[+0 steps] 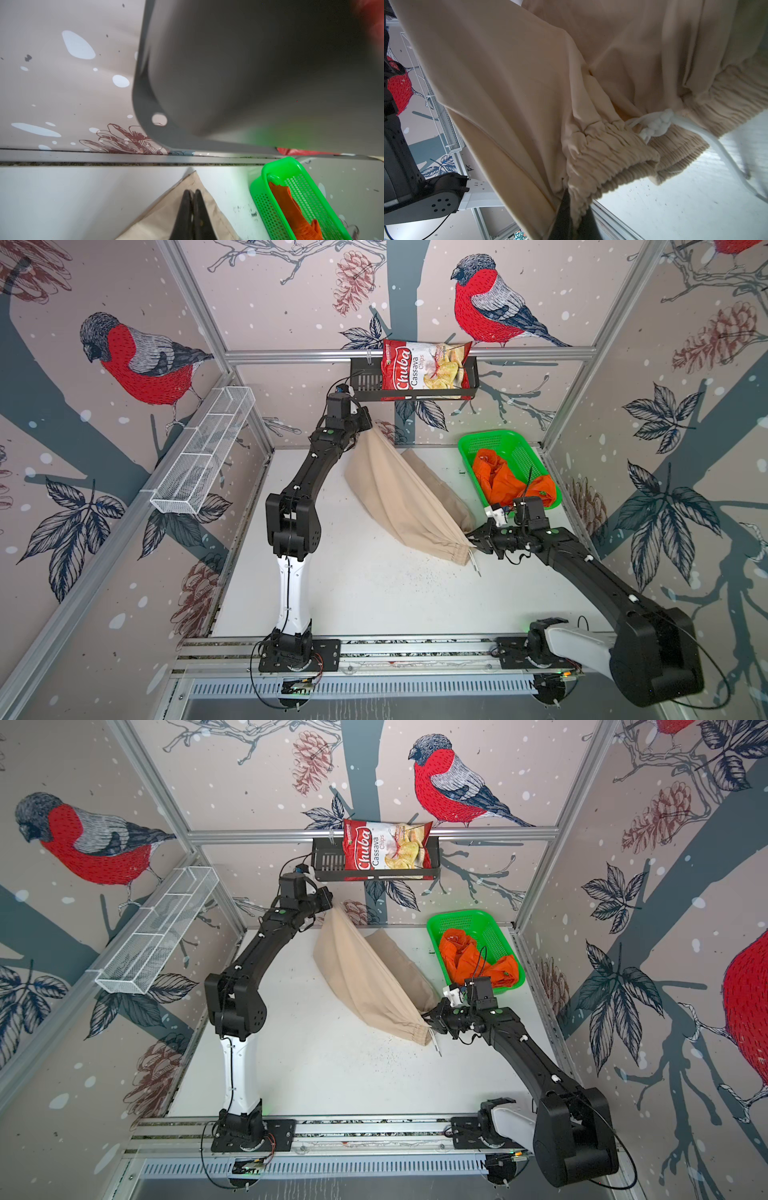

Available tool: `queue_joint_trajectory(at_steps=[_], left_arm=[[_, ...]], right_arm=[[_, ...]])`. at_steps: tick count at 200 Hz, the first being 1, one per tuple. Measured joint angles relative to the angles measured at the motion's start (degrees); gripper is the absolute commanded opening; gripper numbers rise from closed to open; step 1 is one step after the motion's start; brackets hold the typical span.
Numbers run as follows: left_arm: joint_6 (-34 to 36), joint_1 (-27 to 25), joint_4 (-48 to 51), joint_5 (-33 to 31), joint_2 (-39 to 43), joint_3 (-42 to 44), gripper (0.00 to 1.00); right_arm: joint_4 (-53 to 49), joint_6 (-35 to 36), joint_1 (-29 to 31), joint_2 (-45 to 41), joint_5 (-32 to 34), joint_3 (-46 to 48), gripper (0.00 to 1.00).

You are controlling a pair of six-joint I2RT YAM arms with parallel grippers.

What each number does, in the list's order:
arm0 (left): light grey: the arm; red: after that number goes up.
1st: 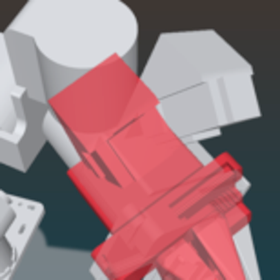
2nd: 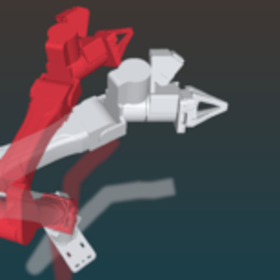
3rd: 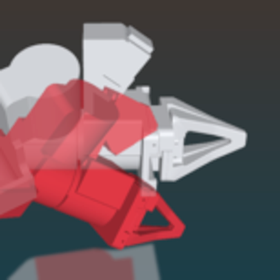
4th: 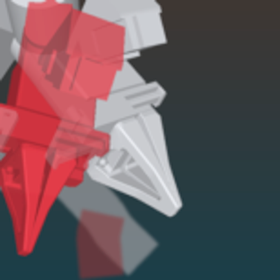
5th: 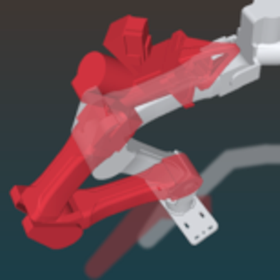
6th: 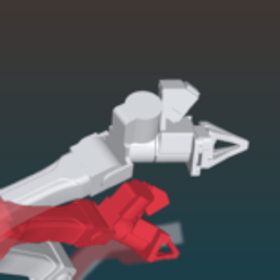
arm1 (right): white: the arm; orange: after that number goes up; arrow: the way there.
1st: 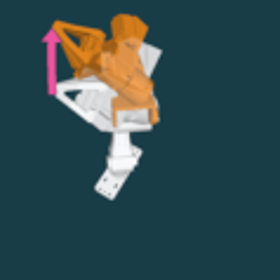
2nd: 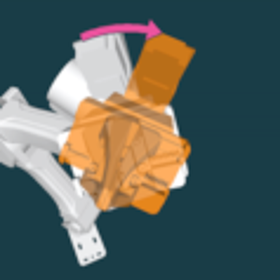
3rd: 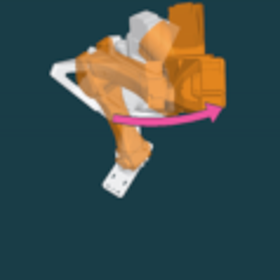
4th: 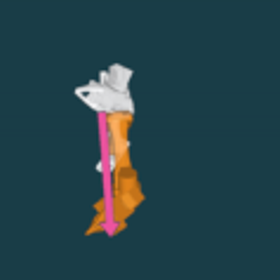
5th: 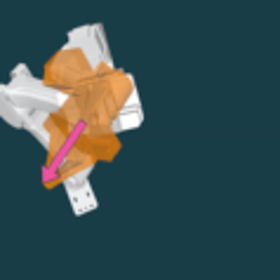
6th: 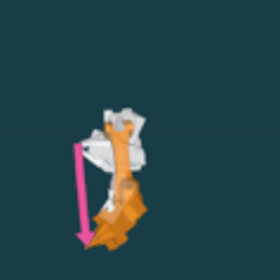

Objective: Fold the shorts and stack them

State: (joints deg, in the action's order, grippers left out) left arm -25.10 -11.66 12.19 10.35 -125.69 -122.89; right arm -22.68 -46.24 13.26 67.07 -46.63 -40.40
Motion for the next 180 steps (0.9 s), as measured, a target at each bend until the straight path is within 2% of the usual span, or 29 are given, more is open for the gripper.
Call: queue_joint_trajectory(at_steps=[55, 102, 180], left_arm=[[0.17, -1.62, -4.0, -0.79, -2.62, -2.86, 0.0], [3.08, -4.52, -8.44, -1.68, -7.87, -7.48, 0.0], [8.11, -9.55, -17.77, -9.16, -14.05, -9.88, 0.0]], right_arm=[[1.07, 1.07, -0.66, 1.36, -0.24, 0.04, 0.0], [1.44, 1.75, -1.7, 2.99, -1.14, 1.27, 0.01], [1.38, 2.97, -4.09, 4.83, -1.95, 2.51, 0.07]])
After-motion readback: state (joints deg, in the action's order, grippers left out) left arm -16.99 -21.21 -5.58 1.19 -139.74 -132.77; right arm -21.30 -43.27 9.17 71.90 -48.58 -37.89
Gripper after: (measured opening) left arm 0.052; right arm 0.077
